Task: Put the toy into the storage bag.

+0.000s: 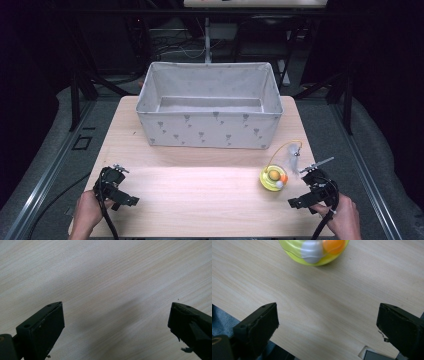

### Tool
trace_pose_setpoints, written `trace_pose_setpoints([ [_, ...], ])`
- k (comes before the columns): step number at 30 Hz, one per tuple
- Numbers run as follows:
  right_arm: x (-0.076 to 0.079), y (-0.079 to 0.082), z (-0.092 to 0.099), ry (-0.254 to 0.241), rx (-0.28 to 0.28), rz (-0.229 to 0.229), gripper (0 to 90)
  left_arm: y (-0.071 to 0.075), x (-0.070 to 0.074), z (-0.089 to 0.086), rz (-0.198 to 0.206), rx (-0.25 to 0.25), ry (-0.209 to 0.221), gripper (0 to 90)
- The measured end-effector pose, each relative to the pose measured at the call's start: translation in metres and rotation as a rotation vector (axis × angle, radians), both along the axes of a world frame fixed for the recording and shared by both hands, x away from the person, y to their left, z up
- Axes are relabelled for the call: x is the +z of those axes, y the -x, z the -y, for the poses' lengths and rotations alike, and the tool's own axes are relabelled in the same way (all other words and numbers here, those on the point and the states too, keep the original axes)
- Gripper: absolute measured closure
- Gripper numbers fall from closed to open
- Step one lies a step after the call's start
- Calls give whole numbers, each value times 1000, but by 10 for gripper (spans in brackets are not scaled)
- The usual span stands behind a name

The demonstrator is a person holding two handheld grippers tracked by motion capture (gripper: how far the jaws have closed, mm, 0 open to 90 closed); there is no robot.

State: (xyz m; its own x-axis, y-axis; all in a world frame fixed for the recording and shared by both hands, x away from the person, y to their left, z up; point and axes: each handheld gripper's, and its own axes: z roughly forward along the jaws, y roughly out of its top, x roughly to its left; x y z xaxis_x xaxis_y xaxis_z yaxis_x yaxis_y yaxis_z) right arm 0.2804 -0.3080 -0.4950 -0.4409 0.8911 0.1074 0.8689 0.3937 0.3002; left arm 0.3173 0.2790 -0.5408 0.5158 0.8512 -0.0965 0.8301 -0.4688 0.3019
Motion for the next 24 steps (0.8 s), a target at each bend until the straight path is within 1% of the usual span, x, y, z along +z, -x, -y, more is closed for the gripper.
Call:
trace_pose_setpoints([
  [2, 3, -2, -1, -12, 13, -12, 36, 0, 0, 1, -1, -2, -3, 10],
  [3, 4, -3, -1, -22, 14, -5, 36, 0, 0, 1, -1, -2, -3, 10],
  [4, 5, -5, 1, -6, 28, -4, 36, 0, -1, 1, -1, 1, 1, 10],
  [5, 5, -5, 1, -6, 28, -4, 36, 0, -1, 1, -1, 1, 1, 9],
  [6, 8, -7, 1, -12, 40, 1, 36, 0, -1, 1, -1, 2, 2, 9],
  [7, 10, -8, 1, -24, 48, -3, 35, 0, -1, 1, -5, -1, 1, 9],
  [8, 10, -8, 1, -24, 48, -3, 35, 0, -1, 1, -5, -1, 1, 9],
  [9, 15, -11, 1, -10, 61, 3, 32, 0, -1, 1, -5, -2, 0, 9],
  [10, 19, -12, 2, -8, 75, 2, 29, 0, -1, 1, -3, -1, 1, 8],
  [11, 19, -13, 0, -35, 70, 10, 27, 0, -1, 1, -6, -2, 1, 8],
  [12, 19, -13, 0, -35, 70, 10, 27, 0, -1, 1, -6, -2, 1, 8],
  [13, 23, -14, 1, -33, 80, 5, 23, 0, -1, 1, -4, -1, 2, 8],
  [14, 29, -18, 1, -18, 93, 7, 21, 0, -1, 1, -5, -1, 3, 8],
  [15, 29, -18, 1, -18, 93, 7, 21, 0, -1, 1, -5, -1, 3, 8],
  [16, 35, -20, 0, -32, 102, 12, 20, 0, -2, 2, -5, 1, 5, 8],
  [17, 37, -22, 1, -19, 116, 20, 20, 0, -2, 2, -6, 0, 3, 8],
  [18, 37, -22, 1, -19, 116, 20, 20, 0, -2, 2, -6, 0, 3, 8],
  [19, 43, -25, 0, -30, 124, 26, 15, 0, -2, 2, -6, -4, 2, 7],
  [20, 46, -26, -1, -36, 124, 22, 11, 0, -1, 2, -7, -7, 1, 7],
  [21, 48, -28, -1, -27, 135, 22, 8, 0, -1, 2, -6, -7, 3, 7],
  [22, 48, -28, -1, -27, 135, 22, 8, 0, -1, 2, -6, -7, 3, 7],
  [23, 53, -31, -2, -26, 144, 33, 0, -1, -1, 2, -7, -6, 3, 7],
  [24, 55, -32, -2, -36, 150, 32, 0, 0, -2, 2, -7, -4, 5, 7],
])
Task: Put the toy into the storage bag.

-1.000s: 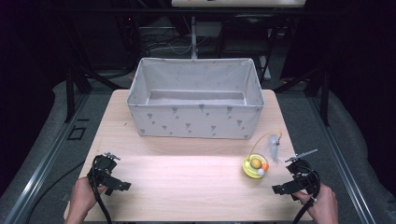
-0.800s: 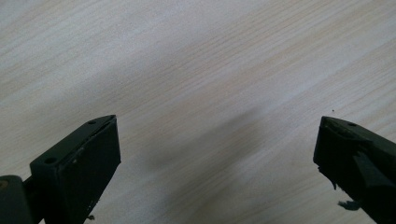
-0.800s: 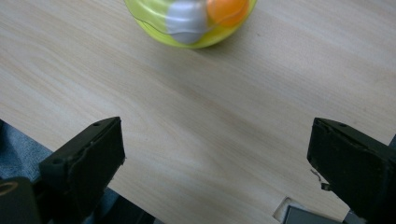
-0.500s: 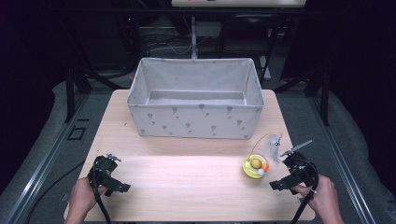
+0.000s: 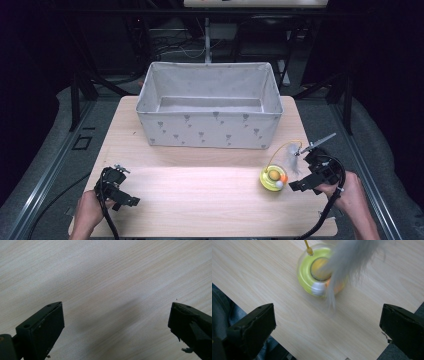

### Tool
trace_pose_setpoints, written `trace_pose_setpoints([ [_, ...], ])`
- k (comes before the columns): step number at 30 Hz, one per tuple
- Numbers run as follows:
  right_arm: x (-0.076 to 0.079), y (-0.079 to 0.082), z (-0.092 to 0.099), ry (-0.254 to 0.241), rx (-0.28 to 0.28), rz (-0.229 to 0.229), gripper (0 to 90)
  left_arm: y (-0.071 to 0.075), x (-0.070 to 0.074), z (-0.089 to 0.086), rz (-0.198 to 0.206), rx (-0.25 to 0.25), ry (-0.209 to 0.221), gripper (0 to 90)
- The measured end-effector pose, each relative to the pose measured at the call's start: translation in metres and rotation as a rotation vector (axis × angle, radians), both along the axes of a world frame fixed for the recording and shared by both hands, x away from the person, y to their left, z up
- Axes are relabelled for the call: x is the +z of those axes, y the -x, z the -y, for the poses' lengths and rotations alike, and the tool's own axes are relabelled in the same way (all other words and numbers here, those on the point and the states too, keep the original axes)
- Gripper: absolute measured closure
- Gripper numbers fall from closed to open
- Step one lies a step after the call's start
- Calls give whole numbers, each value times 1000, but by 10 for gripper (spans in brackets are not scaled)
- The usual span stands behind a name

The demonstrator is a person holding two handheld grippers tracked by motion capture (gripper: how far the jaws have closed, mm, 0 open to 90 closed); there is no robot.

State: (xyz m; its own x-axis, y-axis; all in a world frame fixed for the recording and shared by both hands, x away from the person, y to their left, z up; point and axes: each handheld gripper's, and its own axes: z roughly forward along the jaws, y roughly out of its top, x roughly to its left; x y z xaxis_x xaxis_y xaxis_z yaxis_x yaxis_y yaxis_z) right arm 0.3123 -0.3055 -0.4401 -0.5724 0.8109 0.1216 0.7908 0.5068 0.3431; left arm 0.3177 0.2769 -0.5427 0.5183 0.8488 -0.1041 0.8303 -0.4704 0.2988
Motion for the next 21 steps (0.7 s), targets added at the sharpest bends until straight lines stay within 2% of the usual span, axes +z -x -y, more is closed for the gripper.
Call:
trace_pose_setpoints([
  [2, 2, -1, -1, -7, 0, -6, 0, 0, 0, 0, -1, 1, 0, 7],
  [3, 7, -3, -3, -1, 21, 4, 0, 0, 0, 0, -1, 1, 0, 7],
  [8, 15, -8, -6, -2, 45, 3, 0, 0, 0, 0, -2, 0, 0, 7],
  [10, 18, -10, -9, -21, 45, 5, 0, 0, 0, 0, -1, -1, 0, 6],
  [11, 22, -12, -9, -4, 57, 8, 0, 0, 0, 0, -2, -2, 0, 6],
  [17, 33, -21, -14, 1, 88, 18, 0, 0, 0, 0, -4, -3, 0, 6],
  [21, 39, -27, -19, 1, 89, 24, 0, 0, -1, 0, -8, -4, 0, 6],
])
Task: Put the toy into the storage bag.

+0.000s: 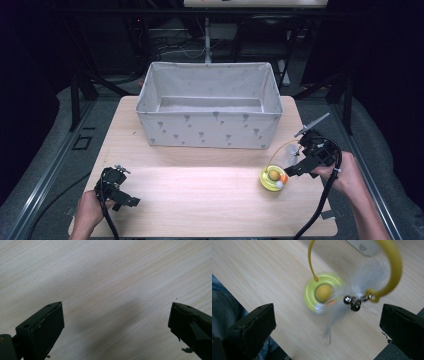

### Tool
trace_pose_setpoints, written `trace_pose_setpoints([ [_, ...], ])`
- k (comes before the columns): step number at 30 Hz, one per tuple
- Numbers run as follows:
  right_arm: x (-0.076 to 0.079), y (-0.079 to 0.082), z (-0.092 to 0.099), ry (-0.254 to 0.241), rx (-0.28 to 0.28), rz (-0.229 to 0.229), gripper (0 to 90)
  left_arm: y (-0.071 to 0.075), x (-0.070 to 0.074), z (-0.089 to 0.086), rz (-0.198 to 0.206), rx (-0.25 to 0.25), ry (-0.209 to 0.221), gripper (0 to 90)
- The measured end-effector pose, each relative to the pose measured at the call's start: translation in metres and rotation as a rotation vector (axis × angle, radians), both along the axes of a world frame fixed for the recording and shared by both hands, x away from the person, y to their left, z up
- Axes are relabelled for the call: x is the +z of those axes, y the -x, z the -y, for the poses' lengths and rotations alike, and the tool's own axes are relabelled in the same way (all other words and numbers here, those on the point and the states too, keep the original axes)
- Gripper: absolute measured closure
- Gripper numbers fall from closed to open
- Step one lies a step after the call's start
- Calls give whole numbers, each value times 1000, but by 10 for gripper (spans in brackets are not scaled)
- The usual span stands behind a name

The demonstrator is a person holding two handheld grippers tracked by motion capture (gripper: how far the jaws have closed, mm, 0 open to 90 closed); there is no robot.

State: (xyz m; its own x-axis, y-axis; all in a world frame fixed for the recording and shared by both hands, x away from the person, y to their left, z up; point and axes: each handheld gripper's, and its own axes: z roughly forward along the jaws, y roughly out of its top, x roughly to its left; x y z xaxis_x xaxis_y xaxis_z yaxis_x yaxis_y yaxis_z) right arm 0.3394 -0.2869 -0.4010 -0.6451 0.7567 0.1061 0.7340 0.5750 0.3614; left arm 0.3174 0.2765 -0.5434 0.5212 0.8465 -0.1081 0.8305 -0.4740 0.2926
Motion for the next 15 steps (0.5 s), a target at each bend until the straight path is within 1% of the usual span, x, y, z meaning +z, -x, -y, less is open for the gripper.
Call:
trace_pose_setpoints([
  [1, 0, 0, 0, 0, 0, 0, 0, 0, 0, 0, 0, 0, 0, 6],
  [2, 3, -4, -2, 15, 18, 7, 1, 0, 0, 0, -1, 0, 0, 6],
  [3, 5, -5, -4, 14, 16, 3, 1, 0, 0, 0, -1, 0, 0, 6],
  [5, 8, -9, -7, 18, 25, 16, 5, 0, 0, 0, -1, 0, 1, 6],
  [7, 10, -10, -8, 22, 30, 13, 7, 0, 0, 0, 0, -1, 1, 6],
  [9, 14, -14, -11, 14, 35, 22, 10, 0, 0, 0, -1, -1, 1, 6],
  [10, 18, -16, -14, 23, 36, 29, 16, 0, 0, 0, -1, -1, 0, 6],
  [12, 22, -19, -16, 20, 48, 27, 23, 0, 0, 0, -1, -2, 1, 6],
  [13, 24, -20, -18, 25, 45, 33, 23, 0, 0, 0, -1, -1, 1, 6],
  [14, 26, -21, -19, 27, 54, 37, 26, 0, 0, 0, -2, -2, 1, 6],
  [15, 27, -22, -20, 19, 51, 37, 31, 0, 0, 0, -2, -2, 1, 6],
])
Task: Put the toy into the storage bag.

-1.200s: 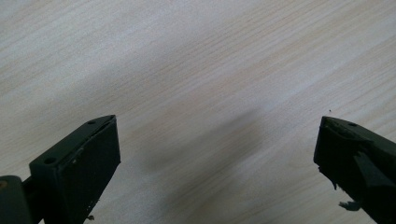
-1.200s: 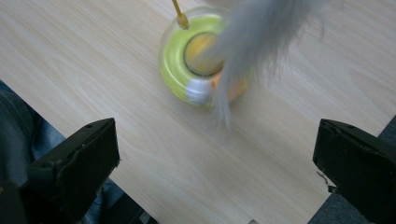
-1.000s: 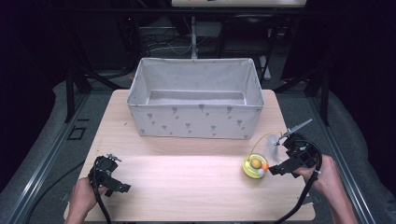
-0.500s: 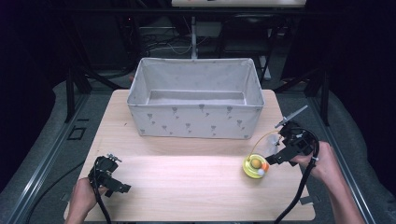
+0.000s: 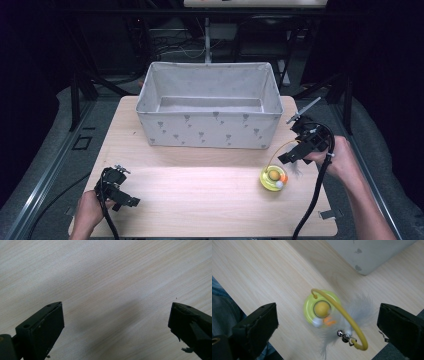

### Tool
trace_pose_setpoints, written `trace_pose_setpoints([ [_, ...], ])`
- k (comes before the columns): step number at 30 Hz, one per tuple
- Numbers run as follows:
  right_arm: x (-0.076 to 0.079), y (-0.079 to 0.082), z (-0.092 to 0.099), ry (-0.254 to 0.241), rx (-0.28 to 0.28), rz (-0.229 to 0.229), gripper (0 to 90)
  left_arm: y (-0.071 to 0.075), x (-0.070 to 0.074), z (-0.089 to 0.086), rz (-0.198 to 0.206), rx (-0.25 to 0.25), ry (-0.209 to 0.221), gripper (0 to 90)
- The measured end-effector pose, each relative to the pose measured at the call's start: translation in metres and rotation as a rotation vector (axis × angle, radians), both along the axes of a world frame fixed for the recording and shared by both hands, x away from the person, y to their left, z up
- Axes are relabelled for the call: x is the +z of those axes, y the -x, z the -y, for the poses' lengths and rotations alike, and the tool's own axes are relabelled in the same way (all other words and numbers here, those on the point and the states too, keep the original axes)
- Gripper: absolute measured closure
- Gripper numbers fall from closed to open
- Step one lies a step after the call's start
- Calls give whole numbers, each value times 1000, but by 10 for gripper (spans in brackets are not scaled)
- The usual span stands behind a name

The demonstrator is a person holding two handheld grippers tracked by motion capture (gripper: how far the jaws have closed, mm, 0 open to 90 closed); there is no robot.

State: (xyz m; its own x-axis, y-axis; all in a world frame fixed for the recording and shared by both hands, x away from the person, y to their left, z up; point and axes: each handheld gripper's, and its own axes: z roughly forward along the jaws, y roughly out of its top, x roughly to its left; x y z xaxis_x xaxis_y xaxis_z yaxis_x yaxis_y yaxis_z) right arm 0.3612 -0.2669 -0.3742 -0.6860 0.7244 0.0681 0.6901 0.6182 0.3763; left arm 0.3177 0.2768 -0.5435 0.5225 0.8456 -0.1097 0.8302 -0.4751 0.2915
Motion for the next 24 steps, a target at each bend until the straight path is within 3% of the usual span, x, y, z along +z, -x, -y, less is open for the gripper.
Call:
trace_pose_setpoints([
  [3, 4, -3, -3, 15, 12, 4, 48, 0, 0, 0, -1, -2, -2, 6],
  [9, 7, -11, -14, 28, 32, -9, 164, 0, -1, 1, -4, -3, -3, 5],
  [20, 3, -17, -28, 109, 50, -38, 491, 0, -1, 1, -8, -13, -13, 7],
  [24, 3, -17, -29, 110, 60, -39, 584, 0, -1, 1, -9, -14, -15, 7],
])
